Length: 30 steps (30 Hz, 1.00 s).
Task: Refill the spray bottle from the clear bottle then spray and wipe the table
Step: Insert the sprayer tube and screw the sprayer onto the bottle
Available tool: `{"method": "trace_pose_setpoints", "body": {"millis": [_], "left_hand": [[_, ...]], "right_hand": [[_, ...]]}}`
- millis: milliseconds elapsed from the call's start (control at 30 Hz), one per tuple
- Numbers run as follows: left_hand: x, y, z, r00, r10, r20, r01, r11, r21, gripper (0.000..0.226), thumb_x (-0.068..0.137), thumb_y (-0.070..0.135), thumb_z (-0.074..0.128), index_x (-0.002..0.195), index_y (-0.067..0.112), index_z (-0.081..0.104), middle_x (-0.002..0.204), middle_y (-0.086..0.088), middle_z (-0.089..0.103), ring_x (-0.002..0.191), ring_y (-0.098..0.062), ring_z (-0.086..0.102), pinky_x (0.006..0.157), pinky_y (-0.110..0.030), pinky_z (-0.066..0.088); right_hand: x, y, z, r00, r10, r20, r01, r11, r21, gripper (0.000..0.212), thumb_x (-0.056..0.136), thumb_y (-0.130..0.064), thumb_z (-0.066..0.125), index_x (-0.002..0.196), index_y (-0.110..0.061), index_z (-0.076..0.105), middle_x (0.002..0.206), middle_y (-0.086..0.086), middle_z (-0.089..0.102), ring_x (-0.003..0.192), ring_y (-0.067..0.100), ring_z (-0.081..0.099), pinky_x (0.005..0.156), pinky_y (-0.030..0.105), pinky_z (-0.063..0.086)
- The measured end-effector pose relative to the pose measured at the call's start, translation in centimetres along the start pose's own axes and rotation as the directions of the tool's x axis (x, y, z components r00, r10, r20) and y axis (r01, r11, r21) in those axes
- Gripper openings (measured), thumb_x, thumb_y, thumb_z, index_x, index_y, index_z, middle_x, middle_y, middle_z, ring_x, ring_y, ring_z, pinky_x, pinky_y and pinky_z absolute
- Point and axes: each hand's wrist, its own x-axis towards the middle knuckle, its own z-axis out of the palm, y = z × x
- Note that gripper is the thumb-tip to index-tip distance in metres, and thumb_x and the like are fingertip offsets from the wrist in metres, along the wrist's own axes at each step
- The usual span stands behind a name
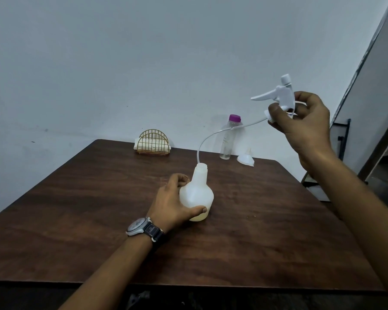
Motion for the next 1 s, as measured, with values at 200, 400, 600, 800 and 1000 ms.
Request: {"method": "trace_pose_setpoints", "body": {"millis": [200, 400, 600, 800, 1000], "left_hand": [[0.0, 0.0, 0.0, 1.000, -0.002, 0.004, 0.002, 1.000, 0.002, 0.091, 0.055, 0.055, 0.092, 0.128, 0.032, 0.043, 0.125, 0.016, 0.054, 0.116, -0.012, 0.057, 0.093, -0.034, 0.057], [-0.2, 0.1, -0.1, 1.000, 0.013, -0.021, -0.013, 1.000, -0.018, 0.090, 0.054, 0.053, 0.093, 0.126, 0.030, 0.046, 0.123, 0.015, 0.057, 0.114, -0.011, 0.059, 0.093, -0.034, 0.056], [-0.2, 0.2, 0.0, 1.000, 0.015, -0.022, -0.015, 1.000, -0.012, 0.090, 0.054, 0.054, 0.093, 0.127, 0.030, 0.045, 0.124, 0.016, 0.056, 0.115, -0.010, 0.058, 0.093, -0.034, 0.056], [-0.3, 0.2, 0.0, 1.000, 0.001, -0.030, -0.002, 0.999, -0.035, 0.093, 0.053, 0.053, 0.093, 0.129, 0.028, 0.046, 0.127, 0.015, 0.059, 0.115, -0.009, 0.060, 0.094, -0.036, 0.056], [-0.2, 0.3, -0.1, 1.000, 0.009, -0.023, -0.010, 1.000, -0.026, 0.094, 0.055, 0.051, 0.093, 0.131, 0.027, 0.045, 0.129, 0.013, 0.057, 0.113, -0.008, 0.057, 0.094, -0.033, 0.055]], "right_hand": [[0.2, -0.9, -1.0, 0.990, -0.087, 0.111, 0.098, 0.990, -0.102, 0.034, 0.093, -0.016, 0.077, 0.121, -0.015, 0.059, 0.104, 0.003, 0.076, 0.091, 0.021, 0.078, 0.087, 0.038, 0.064], [0.6, -1.4, -1.5, 0.965, -0.153, 0.212, 0.193, 0.964, -0.185, 0.026, 0.095, -0.016, 0.074, 0.118, -0.022, 0.065, 0.108, 0.003, 0.076, 0.093, 0.020, 0.077, 0.091, 0.046, 0.062], [0.1, -0.9, 0.6, 0.888, -0.062, 0.455, 0.213, 0.934, -0.287, 0.024, 0.092, -0.022, 0.078, 0.114, -0.029, 0.072, 0.113, -0.008, 0.076, 0.105, 0.013, 0.073, 0.093, 0.049, 0.061], [-1.6, 0.8, 5.6, 0.849, -0.052, 0.527, 0.248, 0.918, -0.310, 0.024, 0.090, -0.029, 0.077, 0.113, -0.027, 0.072, 0.105, -0.012, 0.076, 0.095, 0.006, 0.072, 0.088, 0.034, 0.059], [-2.5, 2.9, 8.8, 0.787, 0.023, 0.617, 0.289, 0.870, -0.401, 0.032, 0.088, -0.034, 0.079, 0.118, -0.026, 0.072, 0.104, -0.013, 0.074, 0.097, 0.005, 0.067, 0.084, 0.027, 0.054]]}}
